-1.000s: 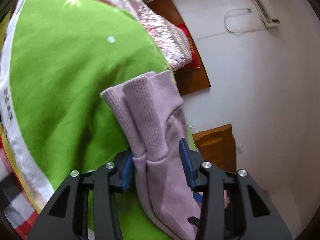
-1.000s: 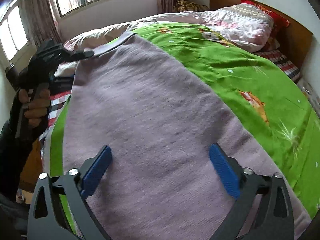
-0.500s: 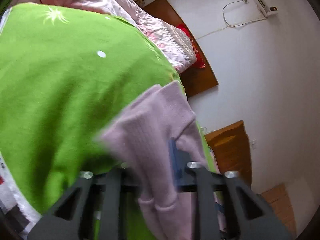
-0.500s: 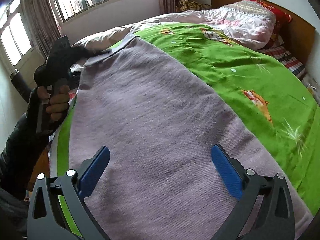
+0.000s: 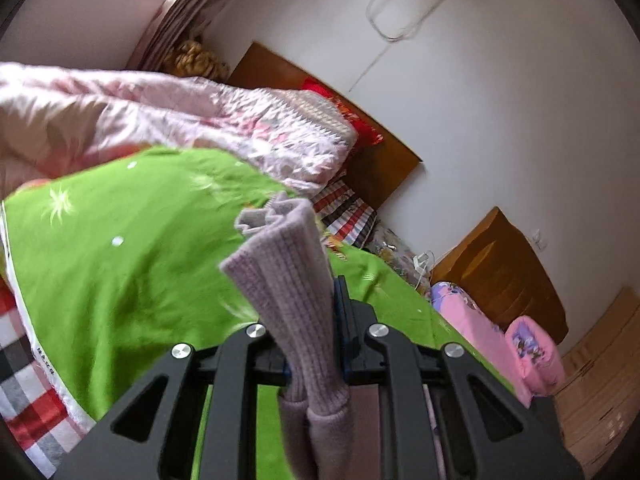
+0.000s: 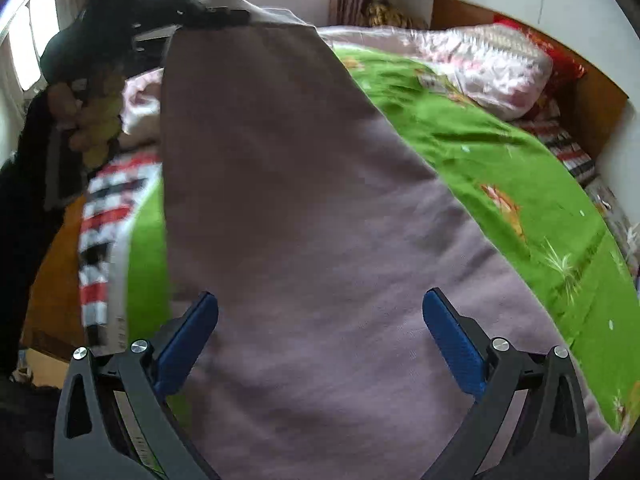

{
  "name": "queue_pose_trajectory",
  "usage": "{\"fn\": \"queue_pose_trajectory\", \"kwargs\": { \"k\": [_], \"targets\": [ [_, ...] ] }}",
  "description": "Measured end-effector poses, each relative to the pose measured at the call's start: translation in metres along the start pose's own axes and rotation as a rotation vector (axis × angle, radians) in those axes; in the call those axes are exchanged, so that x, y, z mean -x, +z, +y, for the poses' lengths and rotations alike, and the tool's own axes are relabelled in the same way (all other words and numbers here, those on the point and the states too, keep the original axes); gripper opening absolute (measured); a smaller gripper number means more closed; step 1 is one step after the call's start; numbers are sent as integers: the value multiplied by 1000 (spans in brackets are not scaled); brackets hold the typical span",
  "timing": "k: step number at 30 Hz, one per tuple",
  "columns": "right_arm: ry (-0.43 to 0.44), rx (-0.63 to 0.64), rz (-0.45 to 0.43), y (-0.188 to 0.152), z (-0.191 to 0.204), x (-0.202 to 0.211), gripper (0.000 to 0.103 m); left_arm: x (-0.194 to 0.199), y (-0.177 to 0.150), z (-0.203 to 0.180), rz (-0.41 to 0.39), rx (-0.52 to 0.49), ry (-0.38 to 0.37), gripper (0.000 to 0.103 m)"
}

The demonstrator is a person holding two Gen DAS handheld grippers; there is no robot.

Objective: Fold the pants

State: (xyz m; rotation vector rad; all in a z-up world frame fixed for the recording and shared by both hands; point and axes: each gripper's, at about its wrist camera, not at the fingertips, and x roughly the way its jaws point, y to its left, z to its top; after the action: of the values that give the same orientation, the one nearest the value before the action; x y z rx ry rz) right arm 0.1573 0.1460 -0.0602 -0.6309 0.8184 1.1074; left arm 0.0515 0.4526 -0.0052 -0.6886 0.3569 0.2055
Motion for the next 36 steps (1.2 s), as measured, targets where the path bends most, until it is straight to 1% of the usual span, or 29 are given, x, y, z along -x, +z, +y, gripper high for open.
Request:
{"fn": "queue_pose_trajectory", "kwargs": {
  "k": [2, 4, 6, 7, 8, 9, 10, 11, 13, 14, 15, 16, 17, 19, 20, 21, 22, 23, 24, 25, 26, 27, 29, 30, 31, 32, 33, 35, 36],
  "targets": [
    [-40, 0, -34, -8, 10, 0, 98, 8, 1, -26, -17, -45, -2, 16],
    [-61, -8, -29, -12, 14, 12, 98, 13, 1, -49, -27, -81, -11, 15],
    [-29, 46, -36, -21, 26, 25, 98, 19, 1, -88, -29, -147, -32, 14],
    [18, 87, -27, -32, 35, 35, 97, 22, 0, -107, -29, -190, -38, 14],
    [43, 110, -28, -41, 39, 45, 96, 26, -4, -132, -29, -249, -48, 14],
    [44, 112, -48, -52, 40, 59, 96, 29, -10, -155, -25, -302, -59, 14],
    [36, 80, -96, -65, 33, 81, 97, 31, -16, -177, -21, -353, -74, 14],
    [37, 25, -139, -76, 21, 102, 97, 33, -28, -205, -11, -417, -103, 14],
    [12, -162, -252, -108, -21, 150, 97, 32, -52, -245, 17, -498, -160, 14],
    [-1, -250, -298, -124, -41, 168, 97, 29, -73, -270, 45, -548, -205, 14],
    [-18, -359, -350, -144, -65, 188, 97, 25, -94, -290, 77, -594, -246, 14],
    [-43, -508, -413, -173, -94, 212, 98, 21, -112, -304, 102, -624, -272, 14],
    [-51, -624, -458, -196, -114, 227, 98, 11, -143, -323, 153, -665, -311, 15],
    [-23, -872, -561, -252, -153, 255, 98, -10, -196, -346, 260, -752, -357, 20],
    [-16, -953, -595, -273, -163, 263, 98, -30, -234, -356, 362, -807, -371, 25],
    [-21, -1018, -615, -290, -171, 269, 98, -43, -261, -360, 443, -836, -379, 31],
    [-44, -1071, -616, -307, -176, 275, 98, -58, -292, -362, 547, -858, -400, 32],
    [-70, -1097, -606, -316, -178, 278, 98, -65, -306, -361, 598, -866, -408, 35],
    [-86, -1110, -601, -322, -178, 281, 98, -68, -314, -359, 629, -868, -411, 40],
    [-85, -1122, -597, -329, -176, 283, 98, -67, -316, -358, 636, -862, -421, 45],
    [-72, -1129, -594, -332, -173, 282, 98, -61, -309, -355, 624, -837, -451, 64],
    [-58, -1136, -586, -332, -171, 280, 98, -53, -296, -351, 598, -805, -477, 78],
    [6, -1153, -543, -330, -169, 266, 98, -34, -263, -337, 516, -721, -515, 88],
    [71, -1157, -513, -325, -165, 255, 98, -25, -242, -325, 469, -668, -514, 95],
    [115, -1150, -495, -324, -159, 249, 98, -18, -223, -311, 421, -612, -492, 98],
    [147, -1133, -474, -317, -157, 243, 98, -12, -212, -304, 391, -570, -463, 101],
    [167, -1106, -453, -307, -149, 237, 98, -8, -201, -289, 367, -526, -422, 101],
    [188, -1034, -400, -284, -137, 225, 98, -7, -180, -248, 337, -423, -318, 101],
    [189, -1004, -364, -273, -134, 217, 98, -7, -175, -229, 330, -381, -275, 101]
  ]
}}
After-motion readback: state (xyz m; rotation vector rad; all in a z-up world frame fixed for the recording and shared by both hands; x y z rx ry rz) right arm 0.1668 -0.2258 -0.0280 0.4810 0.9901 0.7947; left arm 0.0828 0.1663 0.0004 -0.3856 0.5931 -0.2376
